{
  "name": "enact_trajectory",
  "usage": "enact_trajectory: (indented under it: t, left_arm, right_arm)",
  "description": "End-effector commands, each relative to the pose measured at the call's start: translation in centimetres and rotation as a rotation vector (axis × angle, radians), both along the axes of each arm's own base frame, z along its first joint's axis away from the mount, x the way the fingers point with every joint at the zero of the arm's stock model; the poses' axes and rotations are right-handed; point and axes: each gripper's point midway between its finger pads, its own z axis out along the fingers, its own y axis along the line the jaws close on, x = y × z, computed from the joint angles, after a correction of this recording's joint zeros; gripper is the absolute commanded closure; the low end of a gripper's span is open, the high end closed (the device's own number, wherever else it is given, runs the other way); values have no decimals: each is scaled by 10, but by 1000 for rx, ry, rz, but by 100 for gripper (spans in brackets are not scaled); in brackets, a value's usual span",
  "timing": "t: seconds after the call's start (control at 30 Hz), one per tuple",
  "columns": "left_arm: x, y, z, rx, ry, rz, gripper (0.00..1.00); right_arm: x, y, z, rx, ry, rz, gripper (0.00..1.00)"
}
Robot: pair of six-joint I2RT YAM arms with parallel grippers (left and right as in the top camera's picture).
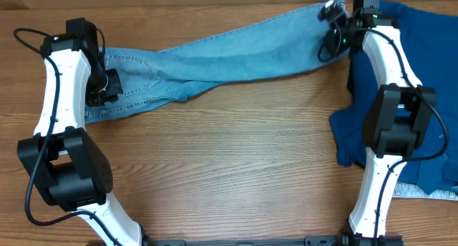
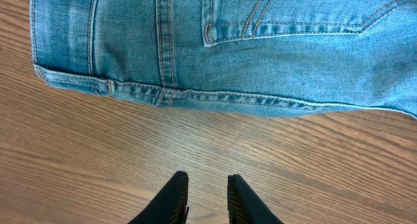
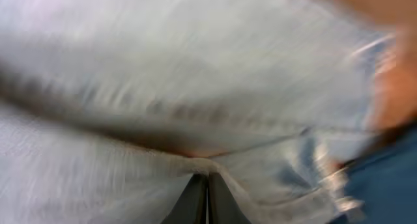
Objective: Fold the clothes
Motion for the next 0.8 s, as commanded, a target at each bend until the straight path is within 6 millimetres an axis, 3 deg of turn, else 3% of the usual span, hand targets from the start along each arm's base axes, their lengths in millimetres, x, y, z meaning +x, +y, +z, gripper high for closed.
enact_trajectory:
  t: [0.0,0.1,0.17,0.2,0.23,0.27,0.37,0.5,0.6,0.7,0.77]
  left_arm:
    - [3,-4,2,-9,-7,-22,76]
    - [3,-4,2,-10,-8,-18,76]
    - [2,-4,2,-11,-5,-17,77]
    - [2,-4,2,-11,-4,-15,77]
    - [2,-4,2,-11,-3,-15,77]
    - [2,-4,2,-11,-4,-15,77]
    - [2,-4,2,-10,-4,-14,79]
    - [6,-1,2,8,-21,-13,80]
    - [16,1,3,17,-65,2,80]
    - [36,5,6,32,-148,7,69]
    - [42,7,2,34,-166,14,70]
  right_arm:
    - [41,6,55,-17,-213,-97,96]
    - [66,9,71,19,-334,-190,95]
    - [78,4,67,52,-375,-265,91]
    - [81,1,59,69,-376,-301,83]
    - [82,1,50,82,-362,-315,58]
    - [81,-1,32,86,-328,-330,0]
    - [65,-9,-8,69,-196,-352,0]
    - [29,-12,-12,47,-40,-365,0]
    - [12,-13,2,64,14,-412,0]
    - [-10,-7,38,187,60,-498,0]
    - [-24,-2,43,196,109,-491,0]
